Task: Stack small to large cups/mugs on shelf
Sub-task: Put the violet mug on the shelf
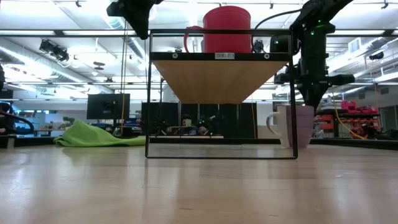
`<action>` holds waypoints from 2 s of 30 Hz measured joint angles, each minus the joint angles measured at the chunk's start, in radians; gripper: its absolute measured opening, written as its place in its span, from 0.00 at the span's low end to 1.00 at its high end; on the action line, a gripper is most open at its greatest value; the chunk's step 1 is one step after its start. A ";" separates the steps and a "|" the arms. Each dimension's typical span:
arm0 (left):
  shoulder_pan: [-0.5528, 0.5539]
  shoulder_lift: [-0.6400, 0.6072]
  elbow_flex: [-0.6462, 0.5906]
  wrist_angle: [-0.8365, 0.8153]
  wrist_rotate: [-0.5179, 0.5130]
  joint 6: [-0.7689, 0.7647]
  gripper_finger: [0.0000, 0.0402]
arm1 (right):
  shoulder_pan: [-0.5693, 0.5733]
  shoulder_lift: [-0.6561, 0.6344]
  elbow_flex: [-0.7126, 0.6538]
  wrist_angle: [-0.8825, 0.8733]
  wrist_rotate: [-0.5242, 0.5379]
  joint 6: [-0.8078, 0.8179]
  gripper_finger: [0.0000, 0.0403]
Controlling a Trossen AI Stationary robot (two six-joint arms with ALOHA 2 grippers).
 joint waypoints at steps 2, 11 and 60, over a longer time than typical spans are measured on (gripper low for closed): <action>-0.004 0.000 0.000 0.000 0.000 0.001 0.08 | 0.000 0.000 0.000 -0.004 0.007 -0.013 0.02; -0.004 0.000 0.000 0.001 0.000 0.007 0.05 | 0.000 0.000 0.005 -0.018 0.012 -0.033 0.02; -0.005 0.000 0.000 0.005 -0.018 -0.014 0.07 | 0.014 -0.001 -0.002 -0.035 -0.034 -0.090 0.16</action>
